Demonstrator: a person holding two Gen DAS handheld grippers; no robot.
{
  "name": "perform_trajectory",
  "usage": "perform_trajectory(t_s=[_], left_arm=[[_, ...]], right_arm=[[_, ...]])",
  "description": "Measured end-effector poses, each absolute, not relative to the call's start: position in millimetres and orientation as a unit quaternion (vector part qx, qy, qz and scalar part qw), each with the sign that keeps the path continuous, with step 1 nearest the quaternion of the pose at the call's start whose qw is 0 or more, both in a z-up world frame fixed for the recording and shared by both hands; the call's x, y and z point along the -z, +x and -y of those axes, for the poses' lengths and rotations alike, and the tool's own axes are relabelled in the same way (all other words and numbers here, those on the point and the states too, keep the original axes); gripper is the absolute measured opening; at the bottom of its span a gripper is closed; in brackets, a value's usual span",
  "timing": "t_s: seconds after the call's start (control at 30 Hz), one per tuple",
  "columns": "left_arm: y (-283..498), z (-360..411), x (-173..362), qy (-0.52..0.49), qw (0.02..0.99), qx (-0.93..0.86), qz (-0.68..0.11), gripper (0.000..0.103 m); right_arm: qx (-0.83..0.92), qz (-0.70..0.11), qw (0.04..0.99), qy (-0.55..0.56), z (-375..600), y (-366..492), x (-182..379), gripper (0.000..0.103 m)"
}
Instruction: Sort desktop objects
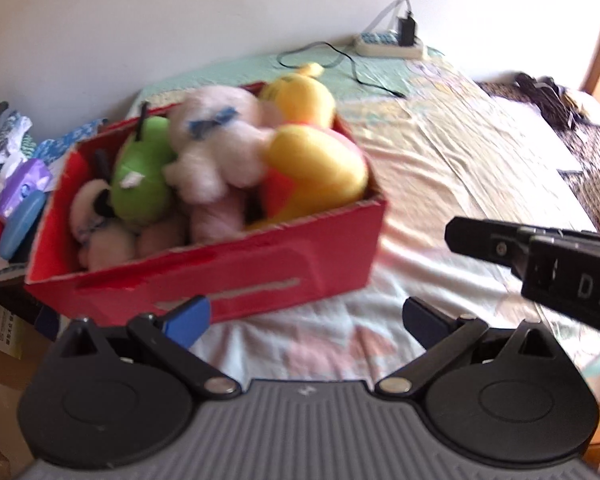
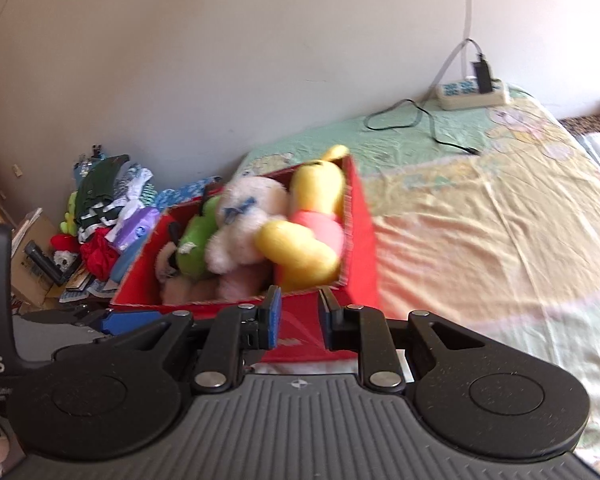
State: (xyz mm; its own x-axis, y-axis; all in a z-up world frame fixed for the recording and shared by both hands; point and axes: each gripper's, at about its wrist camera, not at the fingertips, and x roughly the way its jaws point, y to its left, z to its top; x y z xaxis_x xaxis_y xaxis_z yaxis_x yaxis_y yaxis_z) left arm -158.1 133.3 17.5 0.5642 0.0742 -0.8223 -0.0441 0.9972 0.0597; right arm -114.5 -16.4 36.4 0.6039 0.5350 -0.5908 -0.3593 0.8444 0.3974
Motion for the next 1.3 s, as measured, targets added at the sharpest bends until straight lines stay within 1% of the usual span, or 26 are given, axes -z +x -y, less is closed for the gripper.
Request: perform_trajectory(t_s=[0.3, 0.43, 0.67, 1.0, 1.3], left_arm=[[-144, -99, 9, 0.003, 0.855, -0.007, -0.518, 0.102], [-141, -86, 13, 0.011, 0.852, -0.009, -0.523, 0.102], [-140, -78, 17, 0.016, 0.851, -0.017, -0.524, 0.102], [-148, -119, 22, -0.011, 0.844, -0.065, -0.532, 0.102], [-167, -189, 25, -0.048, 0.833, -0.127, -0.536, 0.102]], right_arm=[[-0.154, -0.392, 0.897, 0.137, 75, -120, -15, 0.022], [-0.111, -0.404, 0.897, 0.14, 95, -120, -5, 0.022], [-0.094, -0.414, 0.894, 0.144, 110, -117, 6, 0.022], [-0.129, -0.432, 0.884, 0.123, 86, -110, 11, 0.023], [-0.191, -0.453, 0.866, 0.089, 21, -105, 15, 0.026]])
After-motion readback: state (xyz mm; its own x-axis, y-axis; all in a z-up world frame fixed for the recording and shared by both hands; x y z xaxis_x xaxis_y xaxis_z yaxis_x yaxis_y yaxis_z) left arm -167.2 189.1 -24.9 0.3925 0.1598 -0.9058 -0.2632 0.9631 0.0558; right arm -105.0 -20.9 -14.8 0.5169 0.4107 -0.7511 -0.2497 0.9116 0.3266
